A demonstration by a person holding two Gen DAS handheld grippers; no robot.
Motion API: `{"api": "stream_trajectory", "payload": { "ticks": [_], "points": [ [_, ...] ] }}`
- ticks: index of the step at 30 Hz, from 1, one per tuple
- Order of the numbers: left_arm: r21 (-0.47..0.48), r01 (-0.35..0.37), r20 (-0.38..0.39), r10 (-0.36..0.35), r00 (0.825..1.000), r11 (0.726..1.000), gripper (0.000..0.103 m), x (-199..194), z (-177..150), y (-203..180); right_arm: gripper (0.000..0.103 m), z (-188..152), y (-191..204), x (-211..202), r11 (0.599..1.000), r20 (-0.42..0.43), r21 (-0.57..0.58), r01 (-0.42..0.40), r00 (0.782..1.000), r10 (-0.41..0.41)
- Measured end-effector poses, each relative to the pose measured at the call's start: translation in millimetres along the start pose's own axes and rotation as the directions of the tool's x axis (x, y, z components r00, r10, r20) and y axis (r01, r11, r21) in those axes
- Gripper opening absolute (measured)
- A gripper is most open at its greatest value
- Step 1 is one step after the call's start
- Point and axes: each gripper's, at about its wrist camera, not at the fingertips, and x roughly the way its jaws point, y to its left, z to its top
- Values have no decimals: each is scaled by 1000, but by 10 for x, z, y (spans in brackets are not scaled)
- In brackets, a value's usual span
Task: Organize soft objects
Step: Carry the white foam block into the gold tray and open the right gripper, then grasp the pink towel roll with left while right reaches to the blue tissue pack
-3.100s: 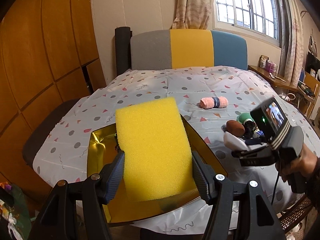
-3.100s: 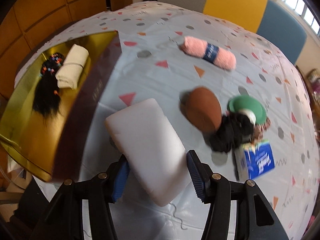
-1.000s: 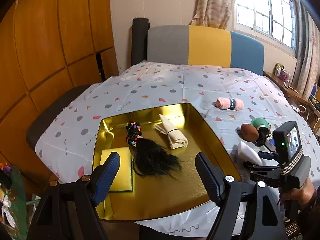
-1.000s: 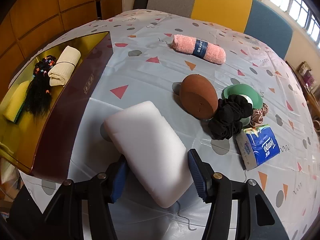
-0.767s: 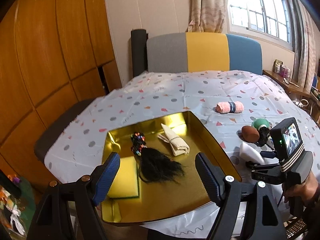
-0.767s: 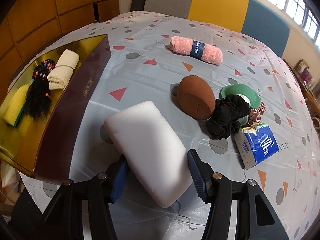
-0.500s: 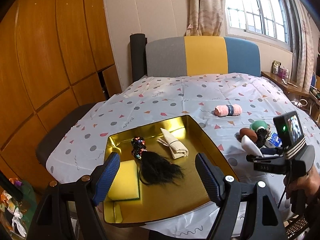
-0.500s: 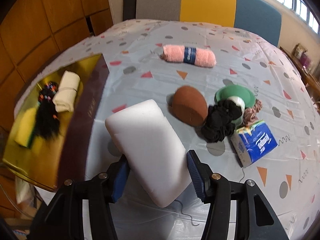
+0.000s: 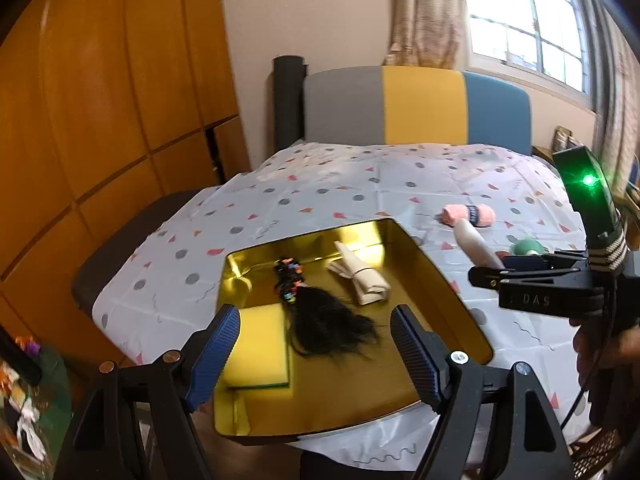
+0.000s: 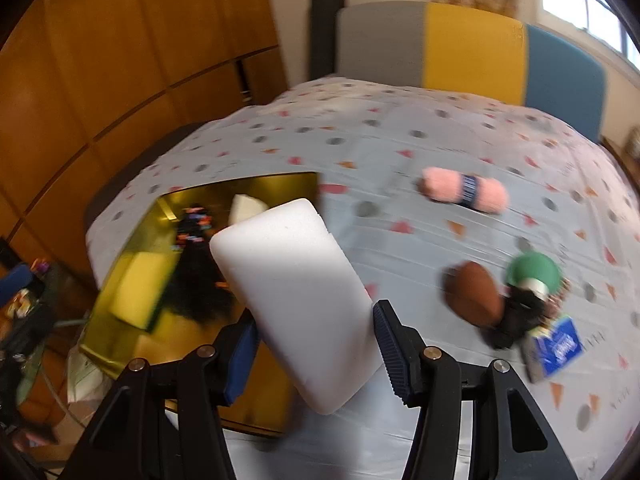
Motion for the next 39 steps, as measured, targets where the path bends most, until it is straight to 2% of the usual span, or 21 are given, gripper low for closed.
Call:
{"api": "stream_trajectory", "payload": {
  "ticks": [3,6,10,15,16,19,22,26,39],
  "points": [
    [-49,-34,-4,34,999,998,79,19,-9,191,56,40,373,124,997,-19,-66,-34,999,32],
    [-102,-75,-9,75,997,992,79,37,-6,411,57,12,642,325,993,-49,-112,-27,999,21],
    [-160,-128,-24,126,992,979,79,74,-47,689,60,-68,853,622,990,-108,-142,-12,994,-4],
    [-194,-166,-65,156,986,967,79,153,-149,873,66,-156,1010,866,981,-145,-195,1,989,-29],
    [-201,-168,-71,157,985,965,79,166,-167,895,71,-147,1025,856,979,-135,-201,5,990,-33],
    [-213,-173,-78,160,984,962,79,192,-177,923,77,-86,1039,666,978,-61,-209,27,997,-41],
    [-224,-166,-78,152,985,960,79,227,-158,930,87,-22,1066,353,972,52,-220,84,996,-74],
    [-226,-154,-87,138,987,962,79,265,-150,900,89,53,1120,60,964,150,-224,142,983,-109],
    [-206,-151,-83,136,987,967,79,226,-101,798,89,87,1211,-336,958,252,-235,163,962,-102]
  ]
}}
